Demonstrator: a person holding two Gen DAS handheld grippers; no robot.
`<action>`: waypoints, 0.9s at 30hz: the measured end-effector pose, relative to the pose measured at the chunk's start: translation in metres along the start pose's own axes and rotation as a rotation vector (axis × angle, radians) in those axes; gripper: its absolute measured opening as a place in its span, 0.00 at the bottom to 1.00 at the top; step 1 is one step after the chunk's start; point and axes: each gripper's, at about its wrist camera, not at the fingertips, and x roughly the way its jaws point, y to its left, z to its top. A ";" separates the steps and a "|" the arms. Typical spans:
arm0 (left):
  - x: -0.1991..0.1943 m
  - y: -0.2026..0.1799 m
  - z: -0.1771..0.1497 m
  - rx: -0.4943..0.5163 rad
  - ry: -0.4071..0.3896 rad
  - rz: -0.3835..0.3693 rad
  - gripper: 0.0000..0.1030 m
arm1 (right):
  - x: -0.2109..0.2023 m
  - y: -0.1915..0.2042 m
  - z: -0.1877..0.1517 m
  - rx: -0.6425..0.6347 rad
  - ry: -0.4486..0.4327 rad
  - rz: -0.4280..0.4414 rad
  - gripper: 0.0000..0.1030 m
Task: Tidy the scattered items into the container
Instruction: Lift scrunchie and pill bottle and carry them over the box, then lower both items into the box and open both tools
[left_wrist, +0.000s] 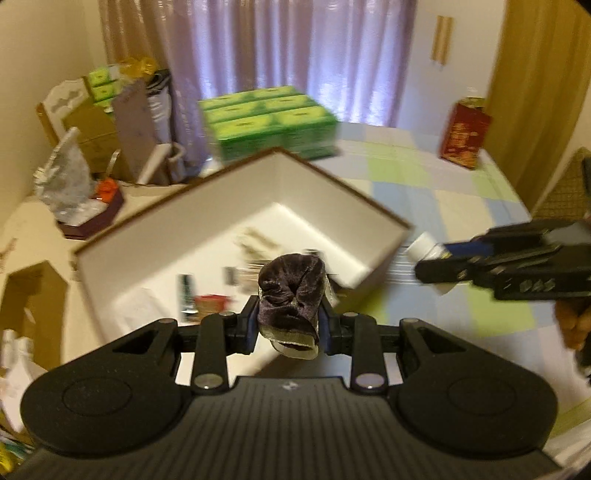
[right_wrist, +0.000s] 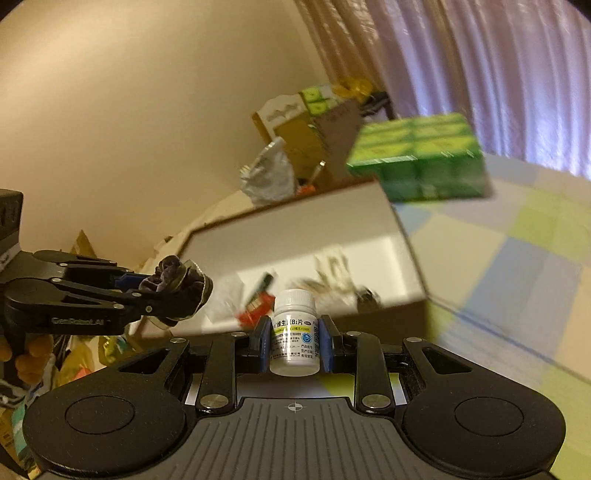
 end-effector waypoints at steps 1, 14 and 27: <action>0.002 0.012 0.002 0.006 0.010 0.009 0.26 | 0.008 0.006 0.007 -0.012 -0.001 0.002 0.29; 0.071 0.080 -0.001 0.221 0.244 -0.080 0.26 | 0.113 0.056 0.038 -0.192 0.167 0.073 0.29; 0.129 0.081 -0.017 0.410 0.471 -0.166 0.32 | 0.189 0.074 0.016 -0.400 0.387 0.067 0.29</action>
